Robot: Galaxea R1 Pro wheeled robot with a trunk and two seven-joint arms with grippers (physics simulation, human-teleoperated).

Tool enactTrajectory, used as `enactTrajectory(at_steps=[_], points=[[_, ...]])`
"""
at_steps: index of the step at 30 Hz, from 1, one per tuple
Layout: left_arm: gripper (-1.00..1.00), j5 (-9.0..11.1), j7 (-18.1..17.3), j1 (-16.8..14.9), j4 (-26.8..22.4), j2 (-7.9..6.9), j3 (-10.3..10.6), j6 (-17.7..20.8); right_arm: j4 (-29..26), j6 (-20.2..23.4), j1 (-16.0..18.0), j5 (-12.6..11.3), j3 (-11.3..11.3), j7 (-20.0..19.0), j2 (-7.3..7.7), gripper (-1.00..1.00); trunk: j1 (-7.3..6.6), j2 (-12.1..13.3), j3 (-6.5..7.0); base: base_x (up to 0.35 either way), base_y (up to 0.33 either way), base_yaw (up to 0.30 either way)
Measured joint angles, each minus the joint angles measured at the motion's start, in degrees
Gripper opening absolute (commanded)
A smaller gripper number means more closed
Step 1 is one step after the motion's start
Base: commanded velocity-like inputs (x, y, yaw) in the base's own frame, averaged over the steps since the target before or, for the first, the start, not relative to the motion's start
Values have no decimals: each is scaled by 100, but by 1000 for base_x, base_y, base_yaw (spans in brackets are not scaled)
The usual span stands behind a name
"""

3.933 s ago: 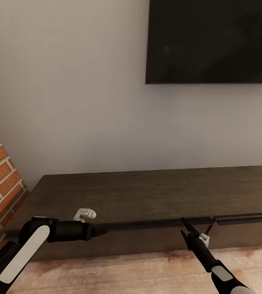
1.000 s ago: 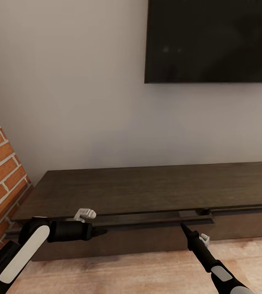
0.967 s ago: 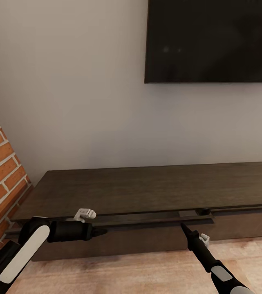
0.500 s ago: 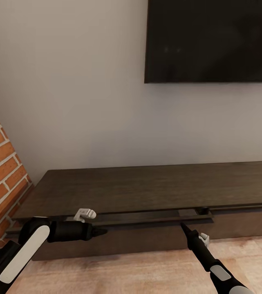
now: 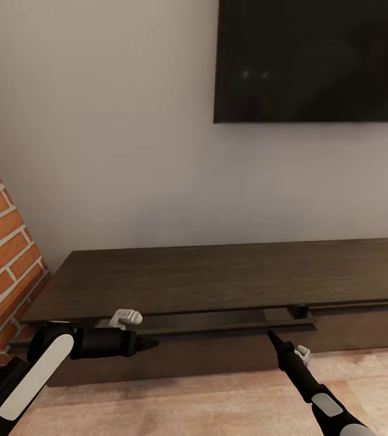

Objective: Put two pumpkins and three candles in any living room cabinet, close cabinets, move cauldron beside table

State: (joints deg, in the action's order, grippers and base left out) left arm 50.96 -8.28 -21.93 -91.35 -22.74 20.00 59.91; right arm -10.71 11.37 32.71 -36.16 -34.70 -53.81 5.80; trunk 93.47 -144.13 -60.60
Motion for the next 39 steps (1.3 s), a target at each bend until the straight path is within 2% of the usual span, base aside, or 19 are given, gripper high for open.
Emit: enactTrajectory(at_steps=[39], points=[[100,0,0,-1,1,9,-1,0,-4,9,2,-25,-70,32,11,-100,1,0,0,-101,0,0]])
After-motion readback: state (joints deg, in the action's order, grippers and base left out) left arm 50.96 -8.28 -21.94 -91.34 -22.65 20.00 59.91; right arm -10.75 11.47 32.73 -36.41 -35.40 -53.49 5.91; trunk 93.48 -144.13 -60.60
